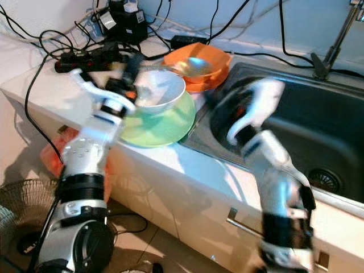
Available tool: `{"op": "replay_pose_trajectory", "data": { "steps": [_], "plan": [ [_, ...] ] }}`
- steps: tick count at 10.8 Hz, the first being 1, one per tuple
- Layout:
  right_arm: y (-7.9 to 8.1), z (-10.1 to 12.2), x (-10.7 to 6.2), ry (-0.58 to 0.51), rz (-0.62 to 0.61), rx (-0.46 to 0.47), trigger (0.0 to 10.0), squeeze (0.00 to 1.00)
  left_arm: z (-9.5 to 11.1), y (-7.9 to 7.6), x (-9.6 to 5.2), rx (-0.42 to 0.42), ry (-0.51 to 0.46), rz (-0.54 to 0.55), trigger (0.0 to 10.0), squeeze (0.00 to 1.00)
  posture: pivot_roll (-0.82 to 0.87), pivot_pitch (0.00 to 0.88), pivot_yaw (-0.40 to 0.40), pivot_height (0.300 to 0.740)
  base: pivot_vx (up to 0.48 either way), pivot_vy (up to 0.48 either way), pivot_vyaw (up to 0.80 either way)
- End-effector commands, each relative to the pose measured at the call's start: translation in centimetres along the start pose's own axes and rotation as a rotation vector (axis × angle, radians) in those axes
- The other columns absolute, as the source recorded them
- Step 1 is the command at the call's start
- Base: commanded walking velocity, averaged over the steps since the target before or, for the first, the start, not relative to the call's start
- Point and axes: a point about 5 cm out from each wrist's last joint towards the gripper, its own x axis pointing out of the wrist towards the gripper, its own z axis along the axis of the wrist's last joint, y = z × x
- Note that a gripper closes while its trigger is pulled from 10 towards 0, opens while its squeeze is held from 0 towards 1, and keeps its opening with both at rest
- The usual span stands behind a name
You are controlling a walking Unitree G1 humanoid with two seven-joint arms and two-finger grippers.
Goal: Kitchen organization
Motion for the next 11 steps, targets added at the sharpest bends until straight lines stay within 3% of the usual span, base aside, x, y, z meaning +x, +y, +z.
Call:
{"op": "replay_pose_trajectory", "data": {
  "steps": [1,6,7,8,11],
  "plan": [
    [-0.3,0.2,0.0,-0.011,-0.021,0.069,10.0,0.0,-2.7,-0.2,0.4,-0.075,0.042,-0.02,0.0,0.0,-0.01,0.043,0.097,0.74,0.0,0.0,0.0],
    [0.1,-0.2,0.6,-0.002,-0.041,0.184,10.0,0.0,-5.0,0.2,0.2,-0.112,0.131,-0.028,0.0,0.0,0.0,0.041,0.098,0.74,0.0,0.0,0.0],
    [0.1,-0.4,0.9,-0.006,-0.043,0.2,1.7,0.0,-5.7,0.2,0.3,-0.12,0.151,-0.032,0.0,0.0,0.0,0.037,0.099,0.74,0.0,0.0,0.0],
    [0.3,-0.5,1.0,-0.015,-0.04,0.226,0.0,0.0,-6.3,0.3,0.3,-0.126,0.17,-0.031,0.0,0.0,-0.01,0.036,0.101,0.74,0.0,0.0,0.0],
    [0.4,-0.7,1.0,-0.01,-0.041,0.24,0.0,0.0,-6.9,0.3,0.4,-0.139,0.185,-0.033,0.0,0.0,-0.01,0.039,0.097,0.74,0.0,0.0,0.0]
  ]
}}
